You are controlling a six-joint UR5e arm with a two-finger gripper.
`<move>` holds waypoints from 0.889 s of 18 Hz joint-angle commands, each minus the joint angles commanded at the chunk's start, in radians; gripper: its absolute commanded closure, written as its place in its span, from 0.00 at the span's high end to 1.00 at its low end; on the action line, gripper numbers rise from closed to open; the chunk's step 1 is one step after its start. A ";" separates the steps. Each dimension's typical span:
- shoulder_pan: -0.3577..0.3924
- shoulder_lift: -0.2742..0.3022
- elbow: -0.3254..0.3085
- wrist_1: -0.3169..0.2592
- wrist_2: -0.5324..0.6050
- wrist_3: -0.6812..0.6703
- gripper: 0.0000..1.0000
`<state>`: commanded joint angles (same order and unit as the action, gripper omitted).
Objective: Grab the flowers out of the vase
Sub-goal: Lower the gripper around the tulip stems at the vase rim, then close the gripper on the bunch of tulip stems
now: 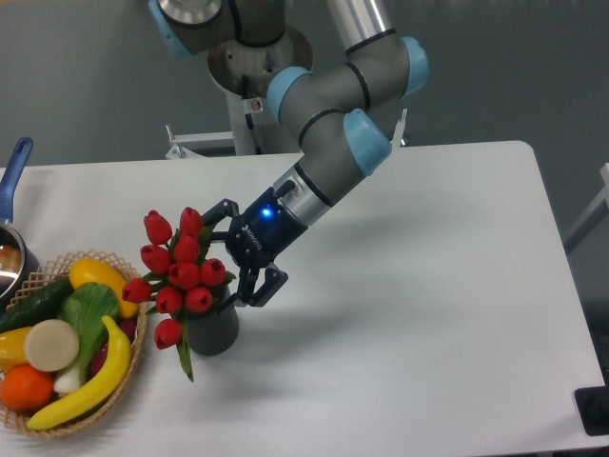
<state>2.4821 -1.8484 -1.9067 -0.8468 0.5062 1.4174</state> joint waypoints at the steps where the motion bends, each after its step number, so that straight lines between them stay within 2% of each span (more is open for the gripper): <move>1: -0.002 -0.005 0.002 0.000 0.000 0.000 1.00; 7: -0.008 -0.009 0.012 0.002 0.000 -0.038 1.00; 9: -0.008 -0.008 0.014 0.002 0.000 -0.038 0.91; 14: -0.005 -0.006 0.014 0.002 0.000 -0.038 0.53; 16: -0.003 -0.006 0.012 0.002 0.000 -0.040 0.45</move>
<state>2.4789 -1.8546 -1.8945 -0.8452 0.5062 1.3775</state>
